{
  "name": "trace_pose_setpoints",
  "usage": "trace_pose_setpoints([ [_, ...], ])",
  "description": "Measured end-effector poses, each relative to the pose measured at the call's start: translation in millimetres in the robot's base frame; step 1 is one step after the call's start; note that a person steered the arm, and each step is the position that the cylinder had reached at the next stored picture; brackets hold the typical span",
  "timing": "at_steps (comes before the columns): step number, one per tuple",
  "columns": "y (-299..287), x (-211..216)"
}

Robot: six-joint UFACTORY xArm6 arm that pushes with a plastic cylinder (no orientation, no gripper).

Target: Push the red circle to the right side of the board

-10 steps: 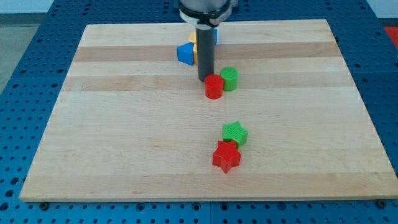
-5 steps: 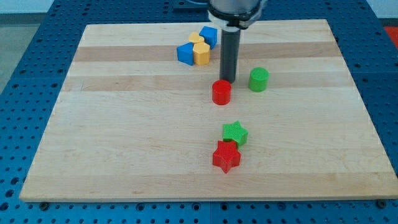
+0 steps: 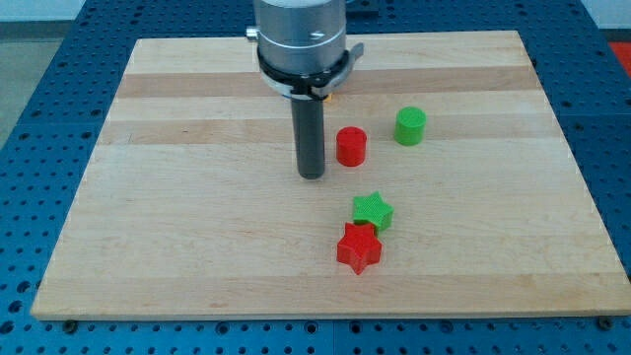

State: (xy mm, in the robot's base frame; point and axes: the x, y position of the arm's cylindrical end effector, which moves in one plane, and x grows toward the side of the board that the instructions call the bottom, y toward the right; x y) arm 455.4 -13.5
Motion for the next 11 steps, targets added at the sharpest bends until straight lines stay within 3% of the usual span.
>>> trace_pose_setpoints([
  [1,34,-33],
  [4,126,-206],
  [5,132,-219],
  [6,115,-203],
  [9,95,-90],
  [11,124,-80],
])
